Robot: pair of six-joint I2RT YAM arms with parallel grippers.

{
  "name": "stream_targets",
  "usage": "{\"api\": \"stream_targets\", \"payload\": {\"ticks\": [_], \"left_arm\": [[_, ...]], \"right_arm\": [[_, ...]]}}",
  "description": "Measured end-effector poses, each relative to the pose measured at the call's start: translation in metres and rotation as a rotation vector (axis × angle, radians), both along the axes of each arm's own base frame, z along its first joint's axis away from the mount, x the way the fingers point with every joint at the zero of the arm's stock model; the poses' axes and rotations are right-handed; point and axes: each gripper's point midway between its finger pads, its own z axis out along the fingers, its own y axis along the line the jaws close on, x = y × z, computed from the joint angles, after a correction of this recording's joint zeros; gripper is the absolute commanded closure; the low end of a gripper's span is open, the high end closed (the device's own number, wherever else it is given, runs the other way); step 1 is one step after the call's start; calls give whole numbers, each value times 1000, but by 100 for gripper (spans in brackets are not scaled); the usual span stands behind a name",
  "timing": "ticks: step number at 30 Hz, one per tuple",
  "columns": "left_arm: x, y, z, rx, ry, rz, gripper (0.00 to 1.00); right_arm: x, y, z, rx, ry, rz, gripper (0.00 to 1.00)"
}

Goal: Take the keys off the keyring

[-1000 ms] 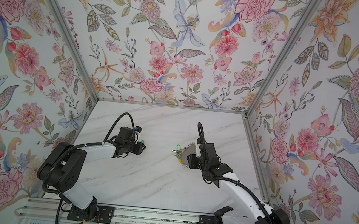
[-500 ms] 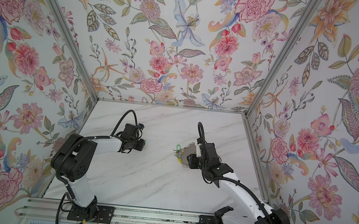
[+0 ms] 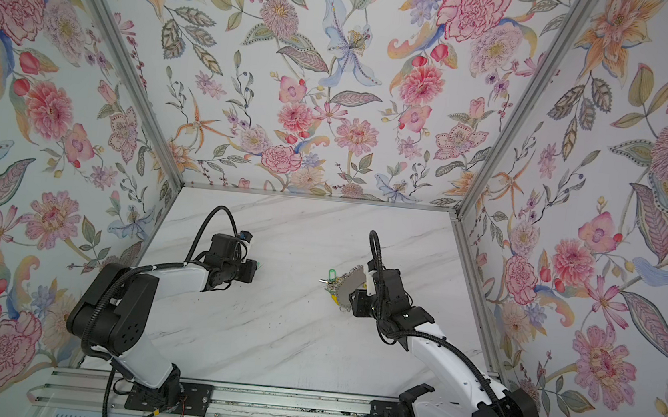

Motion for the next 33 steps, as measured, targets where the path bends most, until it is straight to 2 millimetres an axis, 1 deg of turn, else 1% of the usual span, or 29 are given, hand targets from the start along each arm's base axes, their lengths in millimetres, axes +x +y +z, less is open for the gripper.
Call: {"api": "stream_targets", "payload": {"ticks": [1,4,6,8,10,12,15,17,19,21,22,24,25,27,28,30,31,32,33], "left_arm": [[0,3,1,-39,-1,8,65],[3,20,-3,-74,17,53,50],[5,26,-3,-71,14,73,44],[4,29,-3,-60,8,87,42],[-1,35,-3,-39,-1,110,40],[-7,43,1,-24,-24,135,38],[-14,58,16,-1,-93,185,36],[-16,68,31,10,-153,221,34],[-17,80,47,21,-224,265,32],[-20,91,62,33,-286,308,30],[-21,97,70,41,-322,335,25],[-26,109,82,61,-389,388,21],[-30,116,89,74,-426,416,16],[-37,129,98,92,-495,479,15],[-41,135,102,101,-528,509,15],[-49,146,109,126,-589,553,8],[-53,151,112,141,-617,577,4],[-56,156,116,157,-643,598,1],[-59,161,119,173,-671,621,1]], "right_arm": [[0,0,1,3,-2,0,61],[0,1,1,7,-2,3,61],[0,1,1,7,-1,4,61],[0,1,1,7,-1,4,61],[-1,0,-1,3,2,2,61],[-1,-3,-3,-9,0,-8,60],[1,-11,-2,-46,-21,-37,60],[3,-19,4,-72,-53,-60,59],[6,-27,14,-95,-103,-88,57],[11,-37,22,-119,-146,-122,53],[14,-44,25,-137,-164,-147,51],[19,-59,27,-175,-186,-202,44],[23,-68,28,-200,-196,-237,41],[29,-85,29,-238,-213,-300,38],[33,-95,30,-256,-231,-335,34],[38,-110,29,-288,-261,-394,24],[40,-119,26,-312,-273,-425,16],[41,-128,23,-331,-281,-455,12],[43,-137,19,-357,-291,-488,11]]}}
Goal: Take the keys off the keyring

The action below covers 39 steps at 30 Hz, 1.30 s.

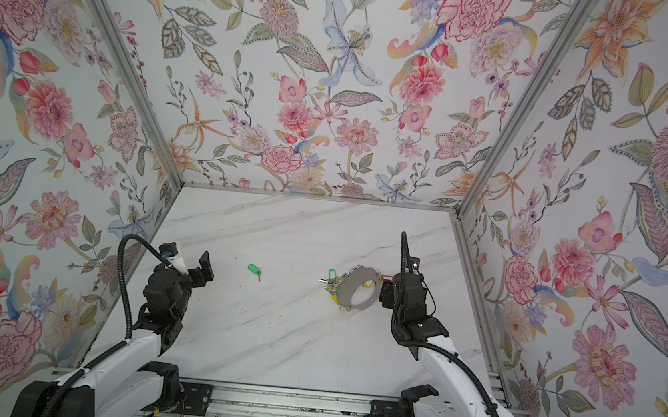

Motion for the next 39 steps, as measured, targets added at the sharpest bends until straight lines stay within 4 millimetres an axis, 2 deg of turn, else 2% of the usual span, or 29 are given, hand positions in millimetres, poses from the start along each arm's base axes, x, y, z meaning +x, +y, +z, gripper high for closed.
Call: {"api": "stream_targets", "payload": {"ticks": [3,7,10,12,18,20,23,26,27,32,39], "left_arm": [[-8,14,-5,47,-28,73,1],[-12,20,-27,117,6,99,1],[-14,20,-39,155,12,96,1],[-12,19,-37,175,-6,90,1],[2,10,-29,226,-65,36,1],[7,7,-39,237,-47,17,1],[7,3,-65,254,37,-22,1],[13,0,-58,262,13,-34,1],[16,-2,-55,265,4,-43,1],[27,-6,-41,270,-41,-57,1],[41,-8,-37,270,-37,-68,1]], "right_arm": [[7,-24,-8,-51,-37,-78,7],[17,-51,-18,-107,-64,-141,6],[26,-62,-20,-129,-99,-155,6],[31,-65,-24,-137,-125,-153,6],[45,-61,-39,-165,-165,-104,5],[51,-57,-32,-154,-214,-83,4],[57,-49,-30,-139,-282,-41,4],[55,-41,-48,-140,-263,11,4],[55,-39,-52,-137,-251,24,0],[60,-40,-44,-124,-286,38,1],[65,-41,-40,-101,-298,62,1]]}}
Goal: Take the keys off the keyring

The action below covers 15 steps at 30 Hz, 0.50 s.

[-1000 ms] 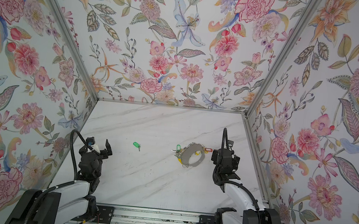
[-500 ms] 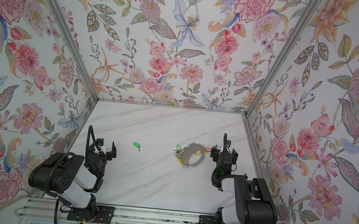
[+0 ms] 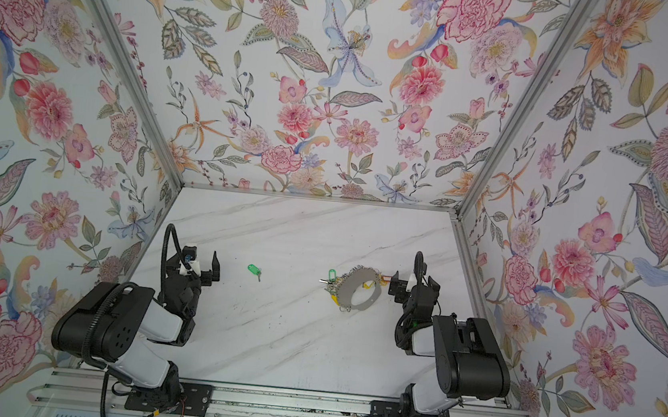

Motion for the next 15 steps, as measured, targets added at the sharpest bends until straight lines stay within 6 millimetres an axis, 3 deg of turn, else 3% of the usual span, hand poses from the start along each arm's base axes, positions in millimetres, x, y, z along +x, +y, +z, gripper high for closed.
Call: {"api": "stream_targets", "payload": {"ticks": [4,15], "left_arm": [[8,-1,5,3,-6,-4,1],[8,-1,1,11,16,-6,1]], "right_arm": [[2,1,3,9,-7,13,1],[2,3,1,15,0,31,1]]}}
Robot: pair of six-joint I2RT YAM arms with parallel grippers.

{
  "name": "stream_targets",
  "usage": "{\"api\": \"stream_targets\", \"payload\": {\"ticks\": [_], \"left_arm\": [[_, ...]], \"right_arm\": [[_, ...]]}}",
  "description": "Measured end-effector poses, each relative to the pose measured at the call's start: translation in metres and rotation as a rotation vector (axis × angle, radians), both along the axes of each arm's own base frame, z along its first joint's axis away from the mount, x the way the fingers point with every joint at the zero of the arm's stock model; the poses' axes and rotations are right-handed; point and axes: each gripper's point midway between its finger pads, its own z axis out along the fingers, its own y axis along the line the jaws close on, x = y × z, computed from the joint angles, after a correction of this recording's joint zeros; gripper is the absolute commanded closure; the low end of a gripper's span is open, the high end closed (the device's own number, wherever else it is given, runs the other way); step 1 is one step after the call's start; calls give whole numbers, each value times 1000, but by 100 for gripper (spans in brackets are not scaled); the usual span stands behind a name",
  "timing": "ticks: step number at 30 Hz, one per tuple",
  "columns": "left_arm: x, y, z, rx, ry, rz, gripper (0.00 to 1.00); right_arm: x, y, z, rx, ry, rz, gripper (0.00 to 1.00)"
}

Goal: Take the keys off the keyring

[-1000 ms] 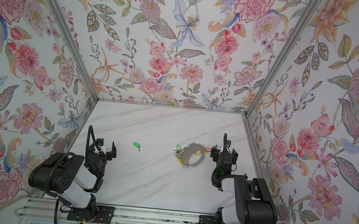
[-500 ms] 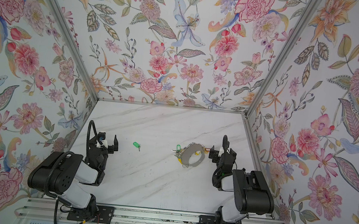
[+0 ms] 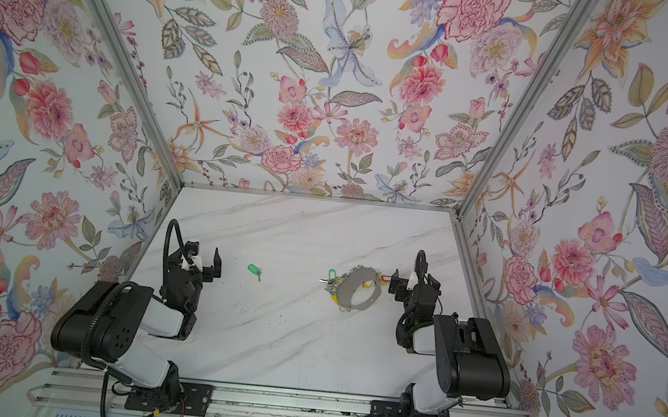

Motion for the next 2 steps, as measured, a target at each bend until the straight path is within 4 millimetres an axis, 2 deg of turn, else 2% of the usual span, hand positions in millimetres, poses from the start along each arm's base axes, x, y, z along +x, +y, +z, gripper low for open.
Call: {"api": "stream_targets", "payload": {"ticks": [2], "left_arm": [[0,0,-1,0,2,0,1]], "right_arm": [[0,0,-1,2,2,5,1]]}}
